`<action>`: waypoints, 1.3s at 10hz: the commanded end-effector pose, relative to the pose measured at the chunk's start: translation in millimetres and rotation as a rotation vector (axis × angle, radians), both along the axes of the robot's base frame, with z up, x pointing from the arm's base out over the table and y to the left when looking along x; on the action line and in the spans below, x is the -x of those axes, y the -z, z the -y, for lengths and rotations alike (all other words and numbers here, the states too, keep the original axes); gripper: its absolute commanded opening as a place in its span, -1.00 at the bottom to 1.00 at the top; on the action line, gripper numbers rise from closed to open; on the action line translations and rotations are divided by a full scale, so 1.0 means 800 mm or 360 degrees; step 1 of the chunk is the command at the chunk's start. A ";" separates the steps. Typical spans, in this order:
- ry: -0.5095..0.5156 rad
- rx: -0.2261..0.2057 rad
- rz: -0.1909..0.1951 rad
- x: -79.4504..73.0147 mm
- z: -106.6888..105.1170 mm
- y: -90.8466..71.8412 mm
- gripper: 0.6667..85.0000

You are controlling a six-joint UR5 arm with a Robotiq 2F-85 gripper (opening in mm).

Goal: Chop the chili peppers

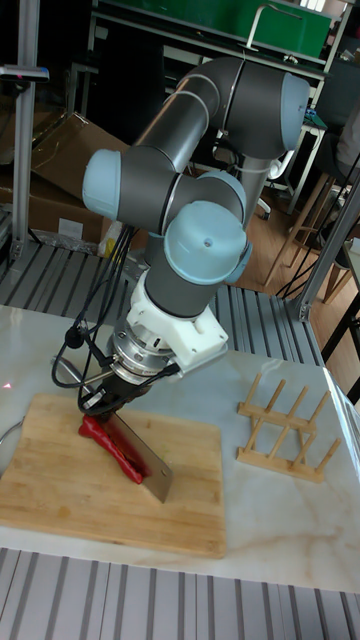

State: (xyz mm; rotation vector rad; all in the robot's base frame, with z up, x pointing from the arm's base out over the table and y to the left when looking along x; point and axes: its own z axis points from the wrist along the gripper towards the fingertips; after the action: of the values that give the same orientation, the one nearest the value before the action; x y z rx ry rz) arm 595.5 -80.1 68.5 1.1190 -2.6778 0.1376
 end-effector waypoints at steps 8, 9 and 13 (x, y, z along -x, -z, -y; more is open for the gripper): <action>-0.0047 -0.0008 0.0052 -0.008 0.015 0.002 -0.98; -0.0047 0.0011 0.0037 -0.004 0.019 -0.002 -0.98; -0.0069 -0.0037 0.0041 0.004 0.030 0.011 -0.98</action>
State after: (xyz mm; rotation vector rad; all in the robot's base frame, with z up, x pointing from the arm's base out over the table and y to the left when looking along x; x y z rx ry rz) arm 595.9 -99.3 65.0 1.1716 -2.6733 0.1618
